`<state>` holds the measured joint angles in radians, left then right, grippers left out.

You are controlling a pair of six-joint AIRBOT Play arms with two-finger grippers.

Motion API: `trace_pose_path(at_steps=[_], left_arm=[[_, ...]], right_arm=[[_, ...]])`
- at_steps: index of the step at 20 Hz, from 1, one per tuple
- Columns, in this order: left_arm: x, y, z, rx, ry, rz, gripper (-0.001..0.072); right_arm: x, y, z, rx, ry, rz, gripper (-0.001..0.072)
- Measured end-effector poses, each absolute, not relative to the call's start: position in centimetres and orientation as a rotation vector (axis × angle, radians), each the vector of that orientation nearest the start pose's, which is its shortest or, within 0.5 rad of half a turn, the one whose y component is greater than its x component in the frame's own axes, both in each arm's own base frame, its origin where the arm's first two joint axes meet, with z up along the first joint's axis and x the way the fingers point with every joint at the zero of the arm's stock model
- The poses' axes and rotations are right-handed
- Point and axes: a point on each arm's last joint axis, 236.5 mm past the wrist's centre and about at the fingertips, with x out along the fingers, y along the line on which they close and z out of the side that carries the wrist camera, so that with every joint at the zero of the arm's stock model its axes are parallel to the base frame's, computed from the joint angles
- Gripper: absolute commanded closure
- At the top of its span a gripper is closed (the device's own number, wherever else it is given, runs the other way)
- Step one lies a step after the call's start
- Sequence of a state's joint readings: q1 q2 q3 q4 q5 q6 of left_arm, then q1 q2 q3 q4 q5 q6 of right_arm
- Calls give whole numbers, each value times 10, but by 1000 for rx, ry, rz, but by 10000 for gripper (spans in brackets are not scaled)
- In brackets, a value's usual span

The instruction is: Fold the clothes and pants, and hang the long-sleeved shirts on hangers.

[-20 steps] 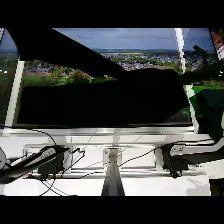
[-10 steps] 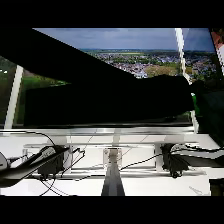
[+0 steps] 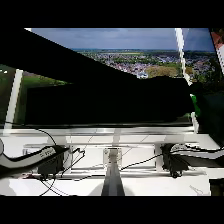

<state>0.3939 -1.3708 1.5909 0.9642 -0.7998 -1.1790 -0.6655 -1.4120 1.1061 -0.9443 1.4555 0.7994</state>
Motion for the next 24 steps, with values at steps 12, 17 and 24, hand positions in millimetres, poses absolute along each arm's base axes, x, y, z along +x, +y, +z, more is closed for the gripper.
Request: trace_pose_path(at_steps=[12, 17, 24], left_arm=[[612, 90, 103, -294, 491, 15, -13], [619, 93, 82, -306, 508, 30, 1], [586, 145, 51, -558, 637, 142, 9]], right_arm=[[329, -83, -15, 459, 1249, 407, 695], [330, -84, -15, 458, 1243, 403, 695], [334, -87, -15, 451, 1230, 386, 695]])
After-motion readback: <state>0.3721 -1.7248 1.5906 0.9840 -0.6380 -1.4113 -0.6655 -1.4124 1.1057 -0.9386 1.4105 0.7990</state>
